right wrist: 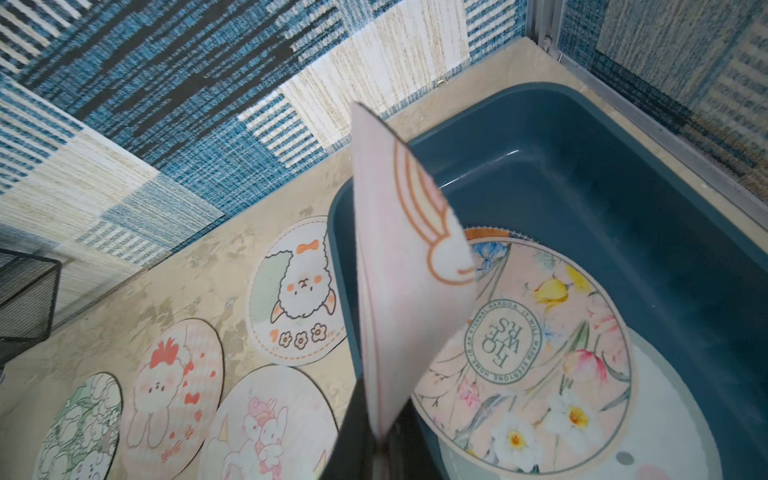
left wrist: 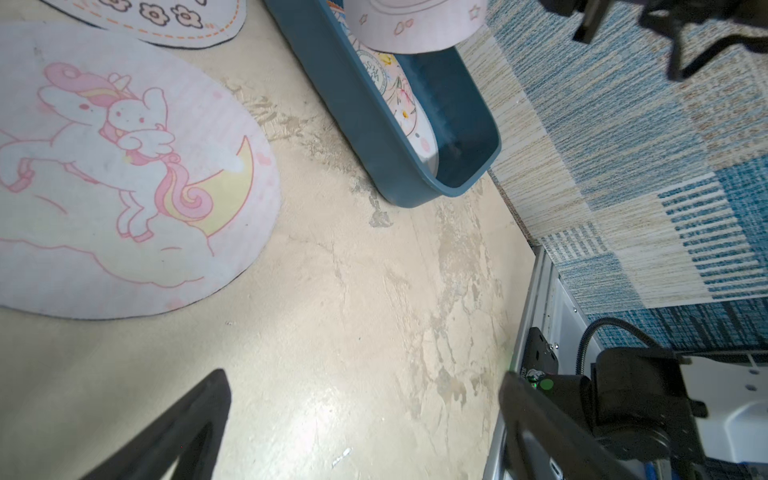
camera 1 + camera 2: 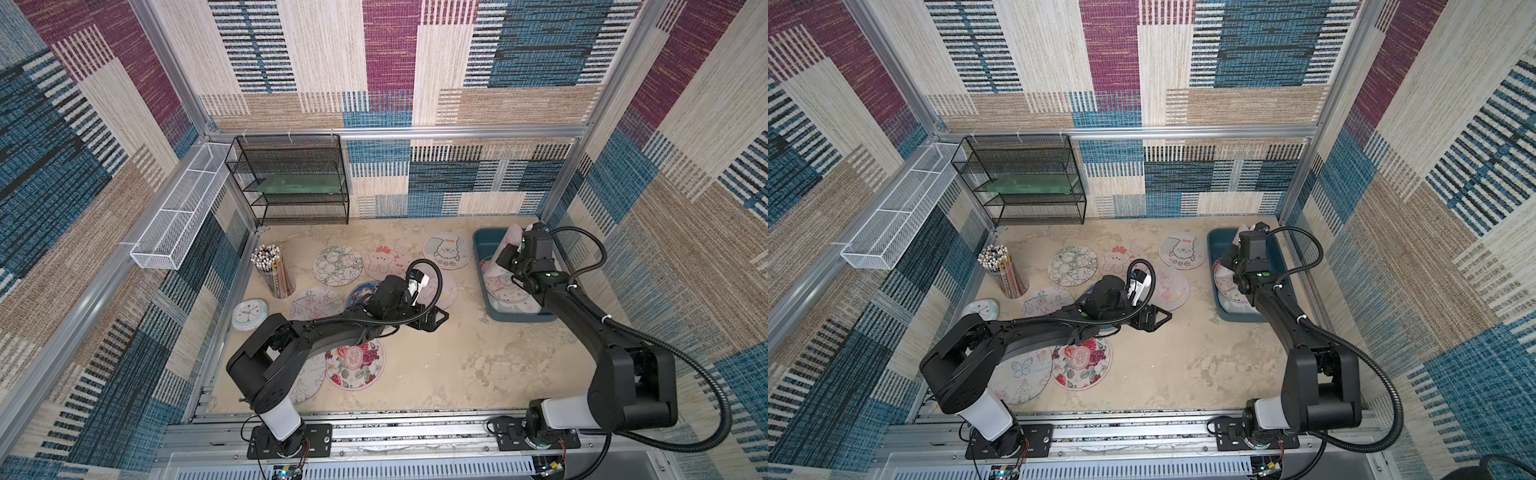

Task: Put the coasters into the storage box
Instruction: Place the coaster in the storage box.

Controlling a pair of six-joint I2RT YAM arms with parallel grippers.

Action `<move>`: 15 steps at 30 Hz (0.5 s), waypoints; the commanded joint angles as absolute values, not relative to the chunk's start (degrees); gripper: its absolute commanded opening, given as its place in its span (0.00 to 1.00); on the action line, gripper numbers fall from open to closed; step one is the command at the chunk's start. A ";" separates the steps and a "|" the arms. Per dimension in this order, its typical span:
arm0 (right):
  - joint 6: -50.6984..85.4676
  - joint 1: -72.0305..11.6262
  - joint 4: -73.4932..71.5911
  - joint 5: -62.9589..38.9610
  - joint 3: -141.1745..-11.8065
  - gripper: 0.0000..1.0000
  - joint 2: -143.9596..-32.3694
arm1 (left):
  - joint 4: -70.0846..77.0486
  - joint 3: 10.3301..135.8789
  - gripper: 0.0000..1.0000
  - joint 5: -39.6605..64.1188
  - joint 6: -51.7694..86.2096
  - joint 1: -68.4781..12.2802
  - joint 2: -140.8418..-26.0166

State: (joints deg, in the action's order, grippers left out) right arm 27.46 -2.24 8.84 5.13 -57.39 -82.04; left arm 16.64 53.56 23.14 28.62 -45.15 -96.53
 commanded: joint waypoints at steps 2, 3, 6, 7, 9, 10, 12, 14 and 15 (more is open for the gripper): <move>25.61 -0.17 2.97 1.48 -57.86 0.02 -85.97 | 14.74 54.51 0.99 24.91 25.52 -45.22 -96.77; 25.52 0.32 2.61 1.07 -57.84 0.02 -86.98 | 14.79 54.41 1.00 24.71 25.36 -45.26 -96.71; 25.06 2.09 2.46 0.04 -57.96 0.01 -90.19 | 15.09 53.90 1.00 23.72 24.85 -45.35 -96.23; 24.94 2.65 2.69 0.07 -57.88 0.00 -91.07 | 14.99 53.79 1.00 23.42 24.58 -45.34 -96.05; 24.94 3.94 3.31 0.17 -57.56 0.00 -92.64 | 13.92 53.87 1.00 22.46 23.81 -45.44 -95.58; 24.92 4.66 3.72 -0.29 -57.34 0.00 -93.55 | 12.93 54.13 1.00 21.49 23.44 -45.40 -95.26; 25.05 5.91 4.66 -0.38 -56.89 0.00 -94.99 | 11.34 54.26 1.00 19.32 22.80 -45.44 -94.86; 25.13 6.82 5.14 -0.70 -56.26 0.00 -96.01 | 10.66 54.23 1.00 17.94 22.50 -45.44 -94.31; 25.23 7.09 5.33 -0.91 -56.08 0.00 -96.35 | 10.60 54.19 1.00 17.76 22.49 -45.44 -94.11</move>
State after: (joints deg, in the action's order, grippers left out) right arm 25.50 6.63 5.56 0.03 -56.47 -95.57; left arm 12.12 53.89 20.01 24.86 -45.50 -94.85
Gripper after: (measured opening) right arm 0.091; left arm 0.996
